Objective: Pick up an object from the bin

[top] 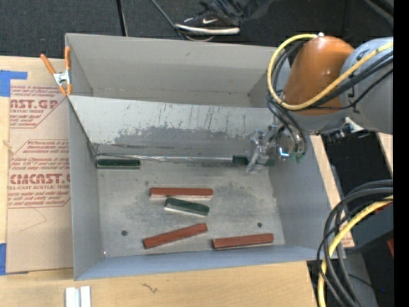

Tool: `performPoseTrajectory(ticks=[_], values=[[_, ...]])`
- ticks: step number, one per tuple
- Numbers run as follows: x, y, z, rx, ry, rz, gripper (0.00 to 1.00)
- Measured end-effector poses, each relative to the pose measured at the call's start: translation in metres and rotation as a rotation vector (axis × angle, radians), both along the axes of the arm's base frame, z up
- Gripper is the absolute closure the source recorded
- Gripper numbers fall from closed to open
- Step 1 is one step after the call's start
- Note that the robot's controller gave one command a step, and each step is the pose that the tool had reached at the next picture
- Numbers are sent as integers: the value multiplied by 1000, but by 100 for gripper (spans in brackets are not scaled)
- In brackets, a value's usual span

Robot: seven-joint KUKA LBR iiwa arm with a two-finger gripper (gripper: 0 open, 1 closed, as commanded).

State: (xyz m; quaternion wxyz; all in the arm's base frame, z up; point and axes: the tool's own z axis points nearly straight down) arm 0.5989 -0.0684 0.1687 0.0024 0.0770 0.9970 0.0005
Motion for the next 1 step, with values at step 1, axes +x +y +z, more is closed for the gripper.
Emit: performPoseTrajectory(ticks=[1], values=[[1,0,9,0,1,0,100]])
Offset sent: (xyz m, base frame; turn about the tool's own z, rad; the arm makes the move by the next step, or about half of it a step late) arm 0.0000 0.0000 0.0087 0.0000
